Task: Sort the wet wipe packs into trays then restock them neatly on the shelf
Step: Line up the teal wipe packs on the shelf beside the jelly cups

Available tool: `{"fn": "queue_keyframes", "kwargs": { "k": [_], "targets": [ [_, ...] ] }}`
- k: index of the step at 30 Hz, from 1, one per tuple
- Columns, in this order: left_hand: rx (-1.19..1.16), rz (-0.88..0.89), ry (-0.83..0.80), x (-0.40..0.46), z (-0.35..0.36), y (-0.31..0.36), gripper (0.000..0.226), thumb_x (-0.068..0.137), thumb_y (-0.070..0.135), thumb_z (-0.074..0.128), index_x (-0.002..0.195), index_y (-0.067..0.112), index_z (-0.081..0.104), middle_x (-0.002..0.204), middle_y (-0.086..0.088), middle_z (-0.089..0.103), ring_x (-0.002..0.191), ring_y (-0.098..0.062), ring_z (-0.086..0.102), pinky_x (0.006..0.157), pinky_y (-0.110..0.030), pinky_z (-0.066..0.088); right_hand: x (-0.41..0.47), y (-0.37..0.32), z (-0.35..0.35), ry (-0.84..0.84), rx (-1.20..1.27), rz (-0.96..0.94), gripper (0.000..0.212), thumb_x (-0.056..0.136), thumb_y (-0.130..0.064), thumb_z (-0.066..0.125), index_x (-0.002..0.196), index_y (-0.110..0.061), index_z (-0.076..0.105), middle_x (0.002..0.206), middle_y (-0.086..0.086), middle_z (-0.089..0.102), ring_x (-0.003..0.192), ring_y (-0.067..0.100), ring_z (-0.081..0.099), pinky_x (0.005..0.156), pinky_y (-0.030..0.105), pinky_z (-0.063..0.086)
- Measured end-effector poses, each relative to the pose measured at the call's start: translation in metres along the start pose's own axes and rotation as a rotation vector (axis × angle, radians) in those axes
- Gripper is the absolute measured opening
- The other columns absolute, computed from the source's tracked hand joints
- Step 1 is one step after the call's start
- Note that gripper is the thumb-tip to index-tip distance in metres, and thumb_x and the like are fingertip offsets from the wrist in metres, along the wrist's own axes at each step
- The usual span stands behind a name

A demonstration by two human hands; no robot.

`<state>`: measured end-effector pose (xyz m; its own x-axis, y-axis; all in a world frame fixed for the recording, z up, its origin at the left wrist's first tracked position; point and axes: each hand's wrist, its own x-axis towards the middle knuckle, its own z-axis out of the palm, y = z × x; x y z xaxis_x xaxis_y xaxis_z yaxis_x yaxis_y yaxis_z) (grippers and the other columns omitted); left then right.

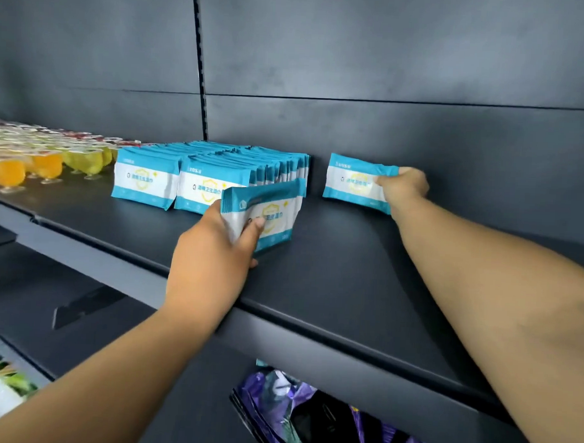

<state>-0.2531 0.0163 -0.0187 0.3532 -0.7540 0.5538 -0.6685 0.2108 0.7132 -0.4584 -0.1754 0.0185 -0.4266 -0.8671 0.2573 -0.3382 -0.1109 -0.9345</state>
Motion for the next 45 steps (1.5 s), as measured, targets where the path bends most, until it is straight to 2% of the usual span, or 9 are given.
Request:
{"fn": "queue_keyframes", "kwargs": {
  "k": [7,16,23,28,31,35,38,41,45],
  "targets": [
    [-0.036,-0.032,-0.01,-0.001,-0.001,0.002,0.027,0.087,0.037,0.058,0.071,0.03,0.038,0.062,0.018,0.053,0.047,0.008,0.057,0.05,-0.002,0.036,0.017,0.002,0.024,0.0,-0.067,-0.04,0.031,0.085,-0.013,0.065,0.115,-0.007,0.062,0.118,0.009,0.063,0.105,0.023,0.061,0.091,0.03,0.048],
    [0.075,-0.036,0.01,0.003,0.003,-0.004,0.026,0.088,0.041,0.055,0.08,0.022,0.039,0.063,0.015,0.038,0.062,-0.012,0.037,0.054,-0.025,0.021,0.034,0.001,0.034,0.056,-0.242,-0.067,0.031,0.089,-0.012,0.059,0.119,-0.006,0.057,0.123,0.012,0.059,0.11,0.029,0.058,0.089,0.031,0.044],
    [0.142,-0.04,0.039,0.005,0.003,-0.006,0.039,0.087,0.046,0.054,0.072,0.016,0.034,0.072,-0.003,0.043,0.078,-0.02,0.038,0.058,-0.027,0.019,0.012,-0.01,0.016,0.079,-0.396,0.006,0.068,0.084,-0.029,0.067,0.136,-0.007,0.031,0.141,0.015,0.035,0.125,0.033,0.041,0.099,0.037,0.037],
    [0.137,-0.034,0.045,0.003,-0.003,0.0,0.053,0.084,0.049,0.056,0.058,0.013,0.027,0.064,-0.008,0.041,0.071,-0.025,0.038,0.057,-0.029,0.017,-0.039,-0.039,-0.01,-0.377,-0.124,-0.089,0.027,0.09,-0.04,0.057,0.081,-0.015,0.059,0.094,0.007,0.061,0.073,0.013,0.056,0.071,0.024,0.048],
    [0.093,0.005,0.005,0.003,-0.01,0.004,0.058,0.08,0.048,0.06,0.053,0.01,0.025,0.051,-0.004,0.031,0.056,-0.026,0.034,0.054,-0.032,0.012,-0.093,-0.053,-0.027,-0.757,0.187,0.035,0.025,0.091,-0.039,0.052,0.087,-0.017,0.061,0.088,0.0,0.066,0.079,0.013,0.062,0.08,0.029,0.051],
    [0.005,0.029,-0.042,-0.002,-0.013,0.008,0.058,0.08,0.042,0.065,0.052,0.01,0.026,0.048,-0.003,0.031,0.047,-0.016,0.03,0.051,-0.035,0.016,-0.13,-0.051,-0.047,-0.987,0.124,-0.02,0.019,0.085,-0.004,0.059,0.098,-0.018,0.061,0.093,-0.004,0.07,0.085,0.011,0.066,0.085,0.03,0.053],
    [-0.012,0.073,-0.119,0.0,-0.012,0.004,0.047,0.084,0.048,0.056,0.068,0.004,0.049,0.066,-0.011,0.054,0.069,-0.029,0.052,0.055,-0.028,0.03,-0.132,-0.047,-0.056,-0.894,0.06,-0.065,0.027,0.081,0.006,0.061,0.099,-0.014,0.062,0.098,-0.003,0.067,0.084,0.01,0.065,0.08,0.029,0.054],
    [0.018,0.185,-0.176,0.005,-0.019,-0.001,0.056,0.087,0.058,0.047,0.117,0.012,0.058,0.115,-0.005,0.063,0.111,-0.021,0.053,0.086,-0.023,0.035,-0.113,-0.047,-0.068,-0.692,0.138,-0.067,0.022,0.082,0.005,0.062,0.09,-0.015,0.061,0.095,-0.001,0.067,0.068,0.004,0.065,0.08,0.031,0.056],
    [0.228,0.292,-0.323,0.013,-0.024,-0.015,0.061,0.083,0.068,0.034,0.117,0.024,0.059,0.12,-0.001,0.06,0.11,-0.018,0.052,0.091,-0.026,0.037,-0.066,-0.038,-0.067,-0.359,0.183,-0.05,0.02,0.082,0.002,0.065,0.098,-0.007,0.06,0.103,0.006,0.063,0.084,0.014,0.063,0.085,0.033,0.051]
  ]
}}
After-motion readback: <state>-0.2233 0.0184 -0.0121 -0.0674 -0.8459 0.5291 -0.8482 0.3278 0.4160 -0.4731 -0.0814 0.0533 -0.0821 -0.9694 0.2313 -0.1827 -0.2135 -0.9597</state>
